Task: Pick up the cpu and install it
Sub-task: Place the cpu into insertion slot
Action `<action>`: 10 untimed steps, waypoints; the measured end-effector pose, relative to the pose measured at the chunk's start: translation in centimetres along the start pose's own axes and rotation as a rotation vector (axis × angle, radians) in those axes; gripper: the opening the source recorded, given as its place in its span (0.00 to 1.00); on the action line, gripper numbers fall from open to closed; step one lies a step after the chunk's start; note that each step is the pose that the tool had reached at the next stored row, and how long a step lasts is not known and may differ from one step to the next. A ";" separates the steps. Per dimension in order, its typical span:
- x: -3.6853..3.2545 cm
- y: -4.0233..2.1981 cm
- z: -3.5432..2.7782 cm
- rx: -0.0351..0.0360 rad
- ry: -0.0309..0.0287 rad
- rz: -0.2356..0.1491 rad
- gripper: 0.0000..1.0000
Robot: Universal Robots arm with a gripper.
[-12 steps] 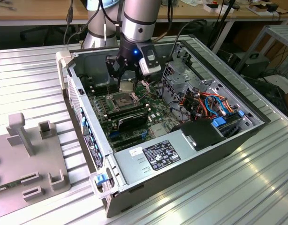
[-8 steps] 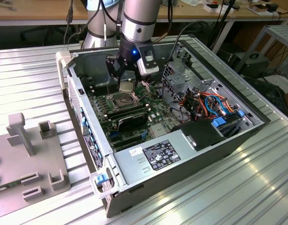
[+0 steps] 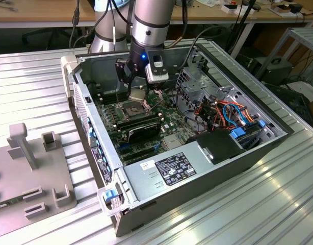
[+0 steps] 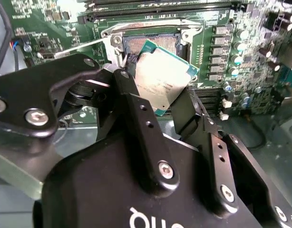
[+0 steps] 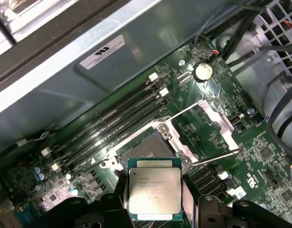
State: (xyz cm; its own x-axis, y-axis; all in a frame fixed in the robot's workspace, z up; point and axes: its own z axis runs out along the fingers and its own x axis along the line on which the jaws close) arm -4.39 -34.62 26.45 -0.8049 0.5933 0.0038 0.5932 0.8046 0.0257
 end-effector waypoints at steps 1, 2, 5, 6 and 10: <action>0.00 0.00 0.01 0.0000 -0.0004 0.015 0.55; 0.00 0.00 0.03 -0.0001 -0.0012 0.045 0.55; 0.00 0.00 0.07 -0.0004 -0.0028 0.111 0.55; 0.00 0.00 0.07 -0.0004 -0.0029 0.114 0.55; 0.00 0.00 0.07 -0.0004 -0.0029 0.114 0.55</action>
State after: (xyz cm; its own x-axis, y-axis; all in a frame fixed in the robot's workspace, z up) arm -4.40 -34.62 26.38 -0.7321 0.6812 0.0038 0.6810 0.7318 0.0256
